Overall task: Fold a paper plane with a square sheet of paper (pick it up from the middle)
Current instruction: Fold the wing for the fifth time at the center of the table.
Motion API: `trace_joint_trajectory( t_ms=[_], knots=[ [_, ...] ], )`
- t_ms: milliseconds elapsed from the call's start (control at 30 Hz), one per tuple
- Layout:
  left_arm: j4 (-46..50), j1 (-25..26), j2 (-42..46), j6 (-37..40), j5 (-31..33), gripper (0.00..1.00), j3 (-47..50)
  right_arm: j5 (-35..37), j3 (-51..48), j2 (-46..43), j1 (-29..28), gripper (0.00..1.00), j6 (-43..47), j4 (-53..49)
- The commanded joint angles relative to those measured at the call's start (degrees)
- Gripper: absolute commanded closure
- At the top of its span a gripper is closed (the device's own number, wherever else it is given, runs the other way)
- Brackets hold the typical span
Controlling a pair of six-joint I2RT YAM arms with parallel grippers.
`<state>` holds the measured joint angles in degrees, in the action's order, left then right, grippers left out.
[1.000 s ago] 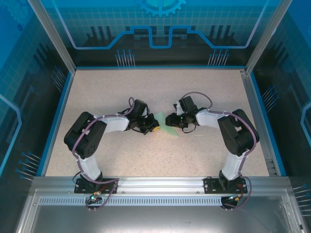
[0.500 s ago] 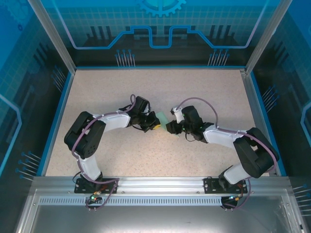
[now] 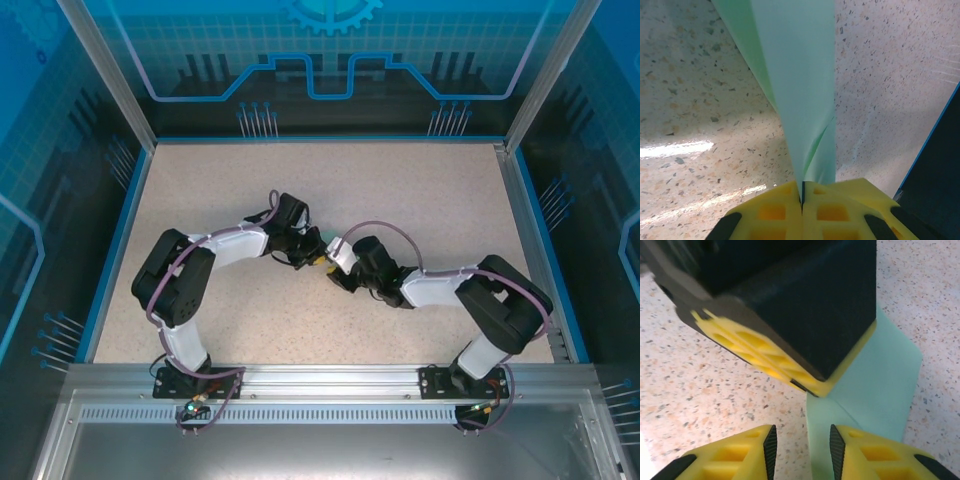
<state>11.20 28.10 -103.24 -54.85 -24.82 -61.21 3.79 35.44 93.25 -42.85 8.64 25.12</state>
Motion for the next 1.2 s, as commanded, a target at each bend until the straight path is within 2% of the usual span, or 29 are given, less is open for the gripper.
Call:
trace_joint_trajectory(
  t_ms=[0, 233, 567, 667, 733, 833, 933, 1167],
  knots=[
    [3.5, -0.6, 1.4, 2.3, -1.4, 1.0, -2.2, 2.7, 0.4, 2.4, -0.8, 0.67, 4.0, 4.2],
    [3.9, -0.6, 1.2, 2.2, -1.7, 1.0, -2.3, 4.4, 0.9, 4.1, -1.0, 0.73, 4.3, 5.7],
    [3.8, -1.5, 2.5, 2.5, -1.8, 0.98, -2.0, 2.7, 1.7, 4.9, -0.8, 0.88, 3.0, 5.2],
    [3.8, -2.5, 3.9, 2.8, -1.3, 0.83, -1.8, -1.2, 2.3, 4.1, 0.0, 0.92, 0.7, 3.9],
    [3.8, -3.6, 5.5, 3.2, -0.5, 0.69, -1.4, -4.9, 2.4, 3.8, 1.1, 0.93, -2.4, 3.7],
    [3.9, -5.6, 8.3, 3.5, 1.1, 0.54, -0.3, -11.2, 2.6, 4.1, 3.4, 0.95, -8.0, 3.7],
    [3.7, -7.3, 10.5, 3.7, 2.7, 0.46, 1.1, -15.2, 3.1, 4.8, 4.7, 0.96, -12.4, 3.5],
    [-0.2, -8.3, 12.5, 3.1, 4.6, 0.43, 4.9, -22.5, 4.8, 6.2, 7.5, 0.98, -22.2, 2.6]
  ],
)
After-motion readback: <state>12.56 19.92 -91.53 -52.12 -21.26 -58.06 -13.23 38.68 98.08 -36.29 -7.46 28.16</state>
